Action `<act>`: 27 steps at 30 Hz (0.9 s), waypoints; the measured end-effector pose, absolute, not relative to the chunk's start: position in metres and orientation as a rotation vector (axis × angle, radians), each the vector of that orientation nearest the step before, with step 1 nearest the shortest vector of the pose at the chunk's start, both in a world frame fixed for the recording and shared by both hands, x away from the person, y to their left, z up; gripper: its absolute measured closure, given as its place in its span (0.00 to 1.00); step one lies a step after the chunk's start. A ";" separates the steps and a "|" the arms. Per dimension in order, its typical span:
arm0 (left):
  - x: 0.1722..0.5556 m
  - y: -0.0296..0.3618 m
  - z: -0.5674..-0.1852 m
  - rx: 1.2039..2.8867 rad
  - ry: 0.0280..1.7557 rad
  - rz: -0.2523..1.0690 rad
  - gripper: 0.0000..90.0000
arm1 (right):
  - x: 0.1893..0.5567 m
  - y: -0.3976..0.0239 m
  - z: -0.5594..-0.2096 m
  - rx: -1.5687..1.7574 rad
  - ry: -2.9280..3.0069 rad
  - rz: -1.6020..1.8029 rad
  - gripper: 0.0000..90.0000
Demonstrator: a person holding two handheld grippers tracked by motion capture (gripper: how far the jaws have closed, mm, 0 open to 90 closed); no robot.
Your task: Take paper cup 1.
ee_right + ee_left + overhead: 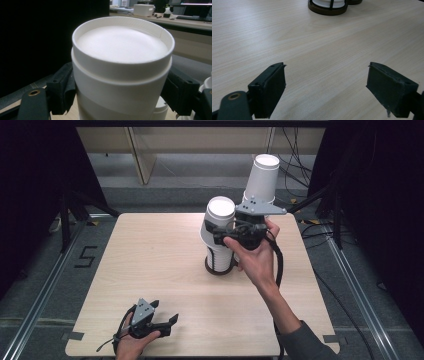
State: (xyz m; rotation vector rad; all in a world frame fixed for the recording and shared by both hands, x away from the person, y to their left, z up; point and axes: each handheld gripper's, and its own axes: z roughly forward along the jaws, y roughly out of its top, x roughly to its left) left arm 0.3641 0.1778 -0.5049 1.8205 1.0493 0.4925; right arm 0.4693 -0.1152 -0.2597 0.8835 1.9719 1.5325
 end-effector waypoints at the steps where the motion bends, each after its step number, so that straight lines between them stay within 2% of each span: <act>1: 0.364 0.178 -0.505 1.829 1.048 0.493 0.16 | 0.469 -0.115 -0.260 0.884 1.972 1.532 0.25; 16: 0.365 0.178 -0.505 1.832 1.053 0.499 0.16 | 0.438 -0.110 -0.315 0.815 2.101 1.587 0.25; 27: 0.364 0.178 -0.505 1.823 1.046 0.497 0.16 | 0.433 -0.112 -0.356 0.841 2.185 1.603 0.25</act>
